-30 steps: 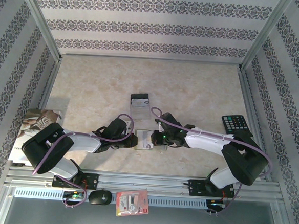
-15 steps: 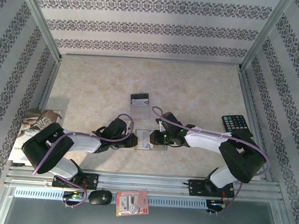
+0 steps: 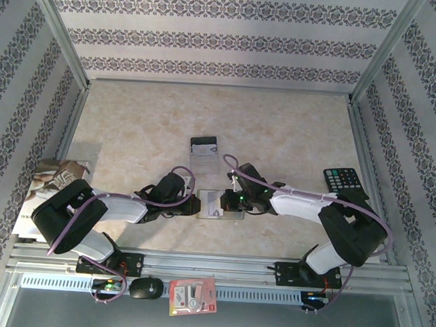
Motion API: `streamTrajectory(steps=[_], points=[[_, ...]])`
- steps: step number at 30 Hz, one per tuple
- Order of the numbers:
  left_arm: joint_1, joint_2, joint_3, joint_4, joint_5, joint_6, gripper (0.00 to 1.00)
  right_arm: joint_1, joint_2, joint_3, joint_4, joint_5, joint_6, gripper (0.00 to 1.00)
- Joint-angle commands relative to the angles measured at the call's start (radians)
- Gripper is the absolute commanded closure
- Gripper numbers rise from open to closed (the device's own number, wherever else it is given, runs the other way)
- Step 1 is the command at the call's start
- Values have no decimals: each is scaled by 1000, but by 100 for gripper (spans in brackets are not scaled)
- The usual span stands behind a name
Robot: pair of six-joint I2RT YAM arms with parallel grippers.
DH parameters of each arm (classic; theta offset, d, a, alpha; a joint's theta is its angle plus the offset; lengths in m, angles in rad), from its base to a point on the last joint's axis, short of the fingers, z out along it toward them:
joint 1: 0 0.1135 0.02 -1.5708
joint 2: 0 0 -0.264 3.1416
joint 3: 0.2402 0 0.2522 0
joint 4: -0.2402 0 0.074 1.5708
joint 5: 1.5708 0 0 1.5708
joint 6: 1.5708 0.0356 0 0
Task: Take the credit cards out of the card holder
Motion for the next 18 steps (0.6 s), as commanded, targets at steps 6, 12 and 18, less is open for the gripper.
streamTrajectory(steps=[6, 12, 18], points=[[7, -4, -7, -54, 14, -2, 90, -57, -146, -34, -162, 84, -51, 100], [15, -46, -9, -57, 20, 2, 81, -61, -212, -2, -257, 126, -97, 100], [37, -213, 2, -124, 24, 28, 69, -54, -225, 82, -361, 138, -207, 100]])
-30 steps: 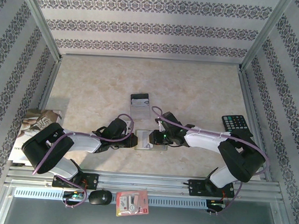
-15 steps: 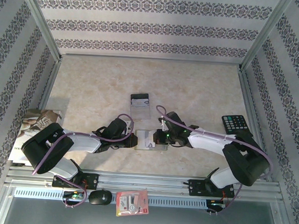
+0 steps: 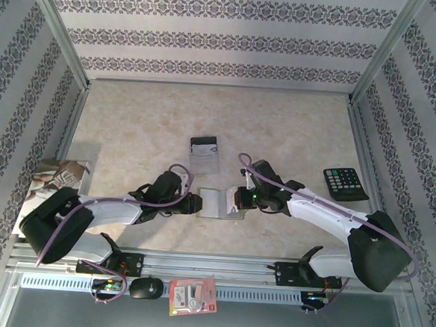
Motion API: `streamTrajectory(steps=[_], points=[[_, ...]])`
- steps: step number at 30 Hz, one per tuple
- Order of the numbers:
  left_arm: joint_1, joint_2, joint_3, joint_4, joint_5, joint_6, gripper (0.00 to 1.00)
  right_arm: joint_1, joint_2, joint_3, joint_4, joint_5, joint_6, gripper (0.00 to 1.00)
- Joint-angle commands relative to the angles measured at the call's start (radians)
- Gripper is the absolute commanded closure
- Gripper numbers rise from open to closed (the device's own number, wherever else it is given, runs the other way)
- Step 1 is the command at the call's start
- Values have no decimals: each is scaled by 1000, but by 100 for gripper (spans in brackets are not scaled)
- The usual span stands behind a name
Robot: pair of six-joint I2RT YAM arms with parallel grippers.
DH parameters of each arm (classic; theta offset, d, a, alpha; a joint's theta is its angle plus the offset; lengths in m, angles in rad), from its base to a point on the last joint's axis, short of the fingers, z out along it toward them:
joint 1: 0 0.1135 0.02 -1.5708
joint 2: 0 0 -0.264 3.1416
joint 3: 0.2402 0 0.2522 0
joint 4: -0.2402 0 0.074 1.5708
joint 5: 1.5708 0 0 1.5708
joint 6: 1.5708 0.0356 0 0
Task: Take the credit cards out of the card holder
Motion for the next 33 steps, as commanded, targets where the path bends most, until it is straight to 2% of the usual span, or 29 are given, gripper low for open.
streamTrajectory(steps=[1, 4, 11, 21, 25, 27, 30, 33], points=[[28, -113, 4, -73, 13, 31, 67, 1, -22, 62, -100, 41, -95, 100], [41, -189, 22, -151, 16, 73, 63, 14, -12, 104, -134, 20, -152, 100], [73, -227, 19, -218, 20, 79, 63, 123, 141, 292, -352, 203, -228, 100], [89, -245, -16, -227, 15, 75, 64, 222, 325, 410, -431, 234, -254, 100], [96, -253, -24, -229, 16, 75, 64, 225, 341, 406, -397, 204, -244, 87], [96, -256, -28, -232, 18, 75, 64, 227, 346, 408, -393, 204, -242, 86], [101, -261, -33, -235, 17, 74, 64, 226, 348, 403, -390, 208, -246, 87], [104, -266, -35, -233, 22, 75, 64, 224, 321, 397, -382, 233, -265, 100]])
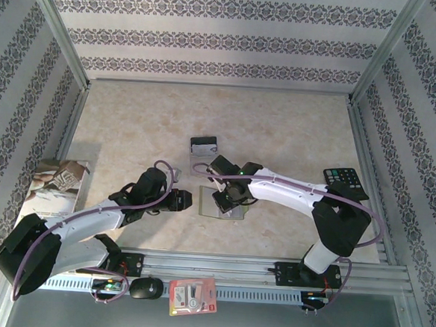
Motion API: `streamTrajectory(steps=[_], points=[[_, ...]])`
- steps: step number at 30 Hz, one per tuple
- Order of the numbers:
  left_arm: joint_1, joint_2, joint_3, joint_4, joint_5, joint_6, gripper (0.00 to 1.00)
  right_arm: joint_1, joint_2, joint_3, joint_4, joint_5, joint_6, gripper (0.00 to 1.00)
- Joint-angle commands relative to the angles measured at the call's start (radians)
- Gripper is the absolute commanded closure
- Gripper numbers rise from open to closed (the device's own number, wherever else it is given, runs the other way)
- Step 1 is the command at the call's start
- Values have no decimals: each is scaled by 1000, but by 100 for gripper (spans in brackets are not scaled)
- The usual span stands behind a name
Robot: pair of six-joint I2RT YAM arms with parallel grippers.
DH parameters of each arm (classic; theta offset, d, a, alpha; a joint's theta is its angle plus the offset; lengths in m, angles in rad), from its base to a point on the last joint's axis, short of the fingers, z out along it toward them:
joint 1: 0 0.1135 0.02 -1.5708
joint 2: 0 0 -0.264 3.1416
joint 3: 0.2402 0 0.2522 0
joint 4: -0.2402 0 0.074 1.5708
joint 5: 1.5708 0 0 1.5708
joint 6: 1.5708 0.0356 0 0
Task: Take the credit cards out of the card holder
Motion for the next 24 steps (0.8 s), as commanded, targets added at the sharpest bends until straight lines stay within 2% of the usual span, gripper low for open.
streamTrajectory(steps=[1, 5, 8, 11, 13, 18, 24], points=[[18, -23, -12, -17, 9, 19, 64, 5, -36, -3, -5, 35, -30, 100], [29, -44, -11, -33, 15, 25, 64, 3, -140, 22, 24, 41, -147, 100], [46, -66, -9, -53, 23, 28, 63, 0, -204, 63, 42, 45, -297, 100], [67, -88, -8, -75, 30, 28, 63, -43, -230, 109, 64, -65, -421, 100], [81, -101, -10, -91, 34, 25, 63, -49, -237, 128, 120, -40, -474, 100], [108, -115, -18, -109, 44, 12, 63, -71, -164, 292, 118, -33, -691, 100], [120, -103, -1, -110, 38, 6, 62, -121, -12, 567, -31, -54, -900, 100]])
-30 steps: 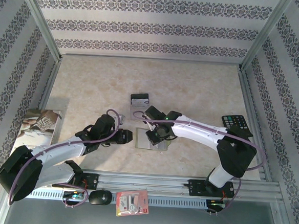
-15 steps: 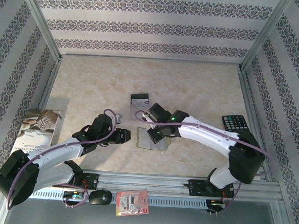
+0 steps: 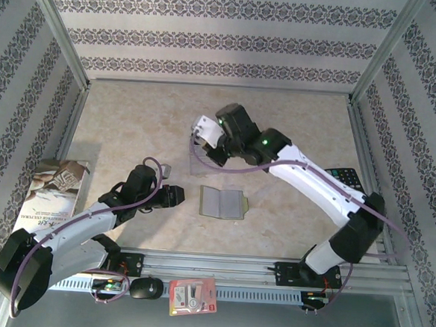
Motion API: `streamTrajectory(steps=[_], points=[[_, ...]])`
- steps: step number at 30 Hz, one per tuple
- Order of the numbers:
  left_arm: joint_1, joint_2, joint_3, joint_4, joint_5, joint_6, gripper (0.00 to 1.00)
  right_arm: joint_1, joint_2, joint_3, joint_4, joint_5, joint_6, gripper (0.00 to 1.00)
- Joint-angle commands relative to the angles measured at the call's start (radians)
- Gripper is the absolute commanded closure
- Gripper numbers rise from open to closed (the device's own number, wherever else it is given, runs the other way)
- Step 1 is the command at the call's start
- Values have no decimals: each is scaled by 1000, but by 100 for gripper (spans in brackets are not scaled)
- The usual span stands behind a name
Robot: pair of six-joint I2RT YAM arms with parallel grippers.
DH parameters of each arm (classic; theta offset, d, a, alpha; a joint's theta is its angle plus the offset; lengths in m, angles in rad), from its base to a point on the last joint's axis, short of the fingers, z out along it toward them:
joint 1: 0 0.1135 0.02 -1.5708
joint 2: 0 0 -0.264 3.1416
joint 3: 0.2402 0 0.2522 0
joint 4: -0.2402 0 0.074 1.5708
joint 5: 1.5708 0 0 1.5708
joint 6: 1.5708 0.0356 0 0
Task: Take the credit cards out of the card holder
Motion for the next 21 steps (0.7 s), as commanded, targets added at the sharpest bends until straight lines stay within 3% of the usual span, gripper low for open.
streamTrajectory(steps=[1, 8, 21], points=[[19, 8, 14, -29, 2, 3, 62, -33, 63, 112, -102, -35, -196, 100], [25, 44, 37, -48, -11, 16, 63, -75, 249, 303, -236, -83, -384, 100], [68, 108, 68, -7, 24, 26, 63, -102, 419, 289, -176, -50, -485, 100]])
